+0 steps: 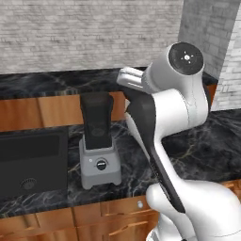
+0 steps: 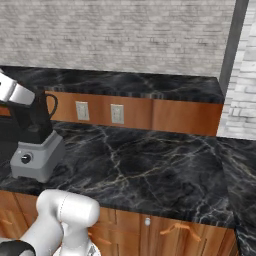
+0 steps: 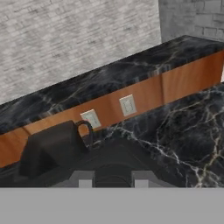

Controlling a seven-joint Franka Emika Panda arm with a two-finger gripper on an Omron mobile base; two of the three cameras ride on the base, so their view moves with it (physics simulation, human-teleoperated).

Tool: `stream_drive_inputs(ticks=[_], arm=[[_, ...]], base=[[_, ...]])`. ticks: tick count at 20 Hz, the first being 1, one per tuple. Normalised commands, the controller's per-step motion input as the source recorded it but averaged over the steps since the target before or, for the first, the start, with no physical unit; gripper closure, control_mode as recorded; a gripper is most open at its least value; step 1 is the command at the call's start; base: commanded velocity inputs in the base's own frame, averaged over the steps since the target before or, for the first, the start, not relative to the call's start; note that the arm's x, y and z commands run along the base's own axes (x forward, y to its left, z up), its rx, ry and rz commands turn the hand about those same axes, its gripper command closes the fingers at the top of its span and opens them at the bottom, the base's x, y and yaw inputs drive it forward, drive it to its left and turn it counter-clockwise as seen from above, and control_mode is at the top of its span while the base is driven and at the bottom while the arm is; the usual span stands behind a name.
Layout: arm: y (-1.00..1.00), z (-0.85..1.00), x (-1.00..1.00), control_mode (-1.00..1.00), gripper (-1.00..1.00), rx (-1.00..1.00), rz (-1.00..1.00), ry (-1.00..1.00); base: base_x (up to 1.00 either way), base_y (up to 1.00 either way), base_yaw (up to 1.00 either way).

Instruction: Close the lid blender by securely placing the lid on top.

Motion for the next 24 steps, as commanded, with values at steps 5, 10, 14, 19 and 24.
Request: stream_drive_inputs(ticks=[5, 10, 14, 19, 24], arm=[[0.63, 0.02, 0.11, -1.00, 1.00, 0.00, -0.02, 0.01], [0.32, 0.13, 0.19, -1.00, 1.00, 0.00, 0.00, 0.02], [0.15, 0.13, 0.30, -1.00, 1.00, -0.01, 0.00, 0.11], [0.06, -0.05, 0.18, -1.00, 1.00, -0.10, -0.01, 0.21], [0.04, -0.13, 0.19, -1.00, 1.00, -0.14, -0.04, 0.14]], base=[[0.00, 0.00, 0.00], [0.00, 0.00, 0.00], [0.00, 0.00, 0.00], [0.00, 0.00, 0.00], [0.00, 0.00, 0.00]])
